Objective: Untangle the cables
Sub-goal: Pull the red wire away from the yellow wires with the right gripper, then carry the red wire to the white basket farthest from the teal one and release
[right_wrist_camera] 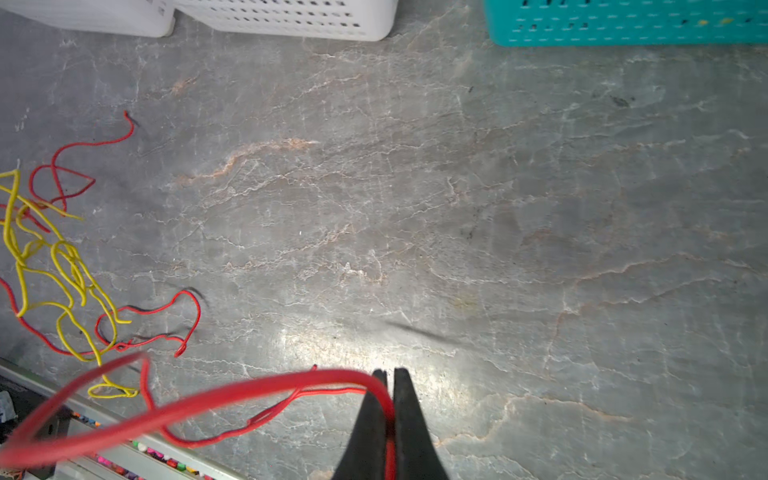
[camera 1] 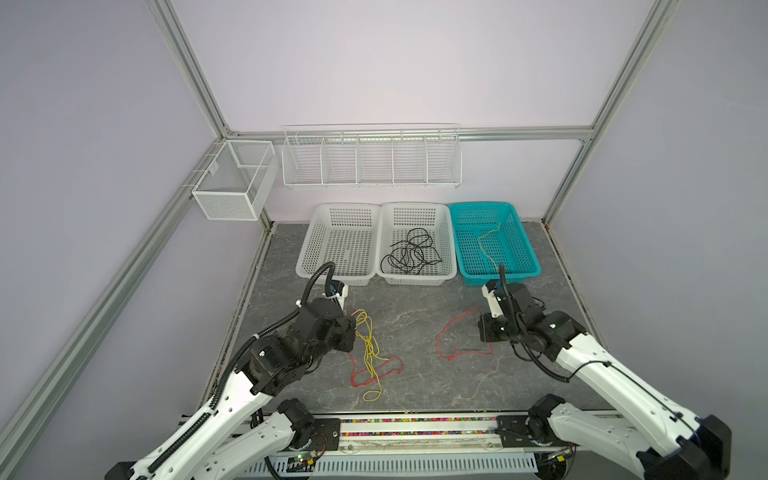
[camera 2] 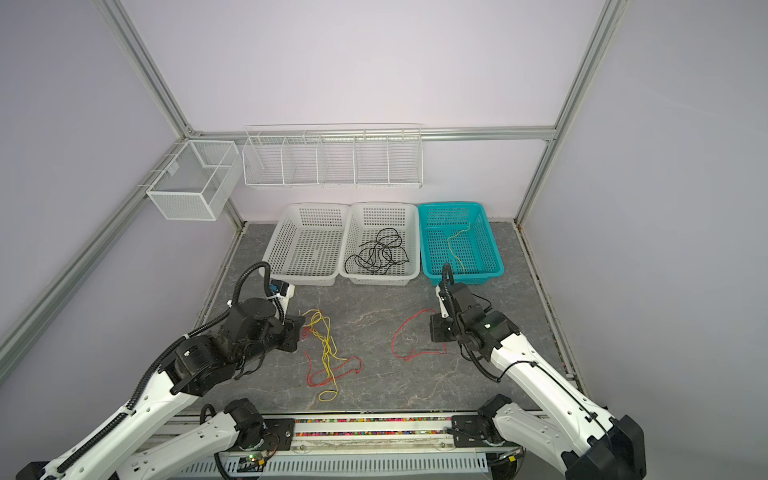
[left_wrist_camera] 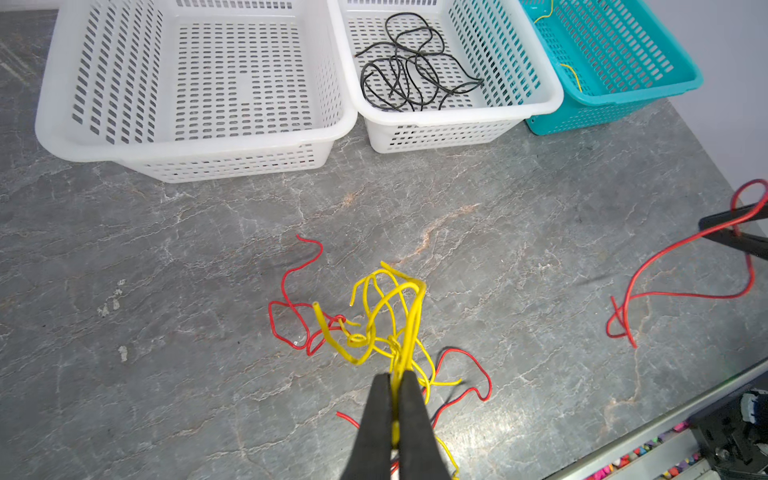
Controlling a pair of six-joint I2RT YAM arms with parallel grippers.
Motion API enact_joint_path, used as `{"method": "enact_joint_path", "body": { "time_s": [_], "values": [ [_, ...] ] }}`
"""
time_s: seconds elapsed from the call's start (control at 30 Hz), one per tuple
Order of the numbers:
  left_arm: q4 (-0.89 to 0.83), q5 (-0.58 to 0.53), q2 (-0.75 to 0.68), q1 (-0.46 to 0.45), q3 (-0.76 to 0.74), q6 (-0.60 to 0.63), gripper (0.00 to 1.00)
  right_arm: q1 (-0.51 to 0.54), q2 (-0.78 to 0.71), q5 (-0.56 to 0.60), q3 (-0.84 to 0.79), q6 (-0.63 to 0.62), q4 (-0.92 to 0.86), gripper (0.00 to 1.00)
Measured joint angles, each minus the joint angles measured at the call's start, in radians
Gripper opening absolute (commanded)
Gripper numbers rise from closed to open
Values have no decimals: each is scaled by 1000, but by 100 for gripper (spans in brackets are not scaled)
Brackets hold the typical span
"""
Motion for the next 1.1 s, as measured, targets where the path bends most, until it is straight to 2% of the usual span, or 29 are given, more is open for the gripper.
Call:
{"method": "enact_joint_path", "body": {
  "time_s": [0.17,0.37,1.0,1.1],
  "values": [
    [10,21,-1,0,-9,1,0,49,125,35,180,-8,8,7],
    [20,54,-51,1,-24,9,0,81,343,83,480,-26,21,7],
    [39,119,-135,1,-32,19,0,143,1229,184,1631,-60,-90,7],
    [41,127,-143,1,-33,19,0,160,1329,195,1748,-71,-80,7]
  ]
}}
